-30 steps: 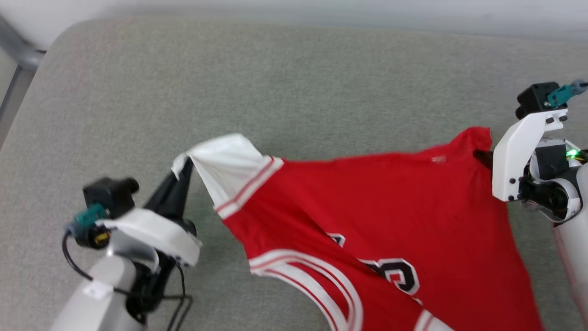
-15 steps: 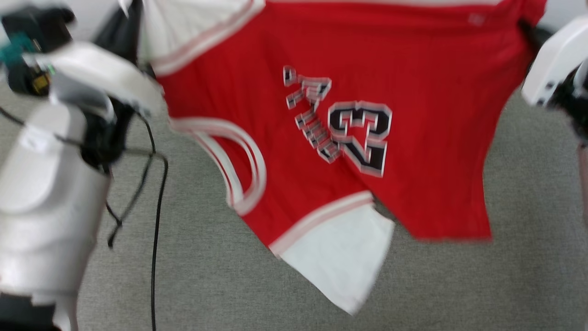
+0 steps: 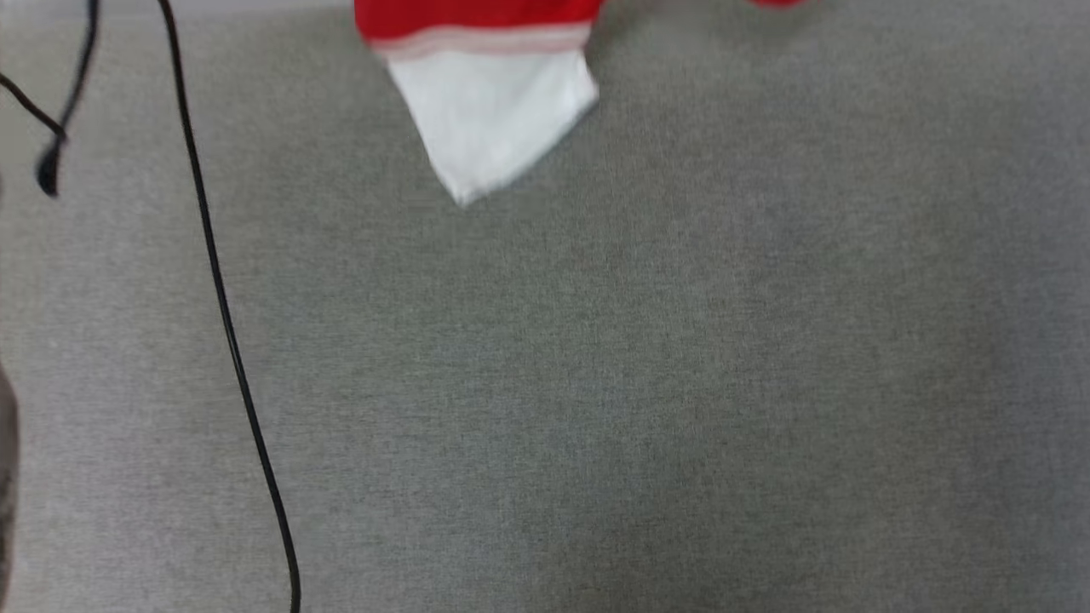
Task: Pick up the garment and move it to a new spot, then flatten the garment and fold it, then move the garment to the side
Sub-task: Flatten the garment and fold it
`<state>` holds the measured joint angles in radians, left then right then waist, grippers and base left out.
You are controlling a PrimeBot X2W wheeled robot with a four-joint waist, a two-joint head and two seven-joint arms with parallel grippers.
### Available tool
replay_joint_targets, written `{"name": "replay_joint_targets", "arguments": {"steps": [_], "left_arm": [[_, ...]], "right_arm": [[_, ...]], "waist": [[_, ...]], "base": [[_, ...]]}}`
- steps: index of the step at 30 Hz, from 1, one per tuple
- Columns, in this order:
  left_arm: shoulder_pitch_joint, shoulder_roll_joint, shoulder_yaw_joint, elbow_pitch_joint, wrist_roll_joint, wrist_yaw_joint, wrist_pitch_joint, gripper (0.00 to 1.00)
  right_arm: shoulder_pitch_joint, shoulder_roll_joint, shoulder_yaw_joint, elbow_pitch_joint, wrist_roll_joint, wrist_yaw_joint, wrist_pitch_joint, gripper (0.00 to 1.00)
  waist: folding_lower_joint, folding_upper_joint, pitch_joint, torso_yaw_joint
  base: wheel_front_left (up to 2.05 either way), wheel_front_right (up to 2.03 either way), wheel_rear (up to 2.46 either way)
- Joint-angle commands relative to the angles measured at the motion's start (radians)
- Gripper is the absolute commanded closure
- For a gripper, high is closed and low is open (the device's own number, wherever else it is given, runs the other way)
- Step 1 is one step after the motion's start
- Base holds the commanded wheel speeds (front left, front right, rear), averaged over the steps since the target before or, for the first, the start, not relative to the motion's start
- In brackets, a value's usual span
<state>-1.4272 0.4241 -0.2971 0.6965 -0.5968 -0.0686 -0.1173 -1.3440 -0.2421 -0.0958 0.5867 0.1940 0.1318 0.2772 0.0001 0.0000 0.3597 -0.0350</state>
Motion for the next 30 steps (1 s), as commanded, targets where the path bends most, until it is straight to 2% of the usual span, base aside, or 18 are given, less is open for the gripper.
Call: {"name": "replay_joint_targets", "arguments": {"steps": [1, 6, 16, 24, 30], "left_arm": [[-0.017, 0.010, 0.000, 0.013, 0.008, 0.002, -0.002, 1.00], [-0.115, 0.022, 0.000, 0.075, 0.008, -0.012, -0.001, 1.00], [-0.121, 0.012, -0.008, 0.201, -0.029, -0.045, -0.040, 1.00], [-0.020, -0.014, -0.032, 0.274, -0.104, -0.061, -0.060, 1.00], [0.160, -0.009, -0.082, 0.238, -0.175, -0.061, -0.081, 1.00]], "right_arm": [[-0.015, -0.001, -0.006, 0.011, -0.006, -0.002, -0.009, 1.00], [-0.112, 0.013, 0.000, 0.053, -0.021, -0.002, -0.044, 1.00], [-0.166, 0.036, 0.066, 0.196, 0.018, -0.002, -0.113, 1.00], [-0.095, 0.017, 0.148, 0.304, 0.080, -0.002, -0.147, 1.00], [0.057, -0.010, 0.225, 0.292, 0.142, -0.002, -0.190, 1.00]], "waist": [[-0.0001, 0.0000, 0.037, -0.009], [-0.0001, 0.0000, 0.124, -0.013], [-0.0001, 0.0000, 0.243, -0.001], [-0.0001, 0.0000, 0.229, 0.022], [-0.0001, 0.0000, 0.148, 0.037]], "base": [[0.00, 0.00, 0.00], [0.00, 0.00, 0.00], [0.00, 0.00, 0.00], [0.00, 0.00, 0.00], [0.00, 0.00, 0.00]]}}
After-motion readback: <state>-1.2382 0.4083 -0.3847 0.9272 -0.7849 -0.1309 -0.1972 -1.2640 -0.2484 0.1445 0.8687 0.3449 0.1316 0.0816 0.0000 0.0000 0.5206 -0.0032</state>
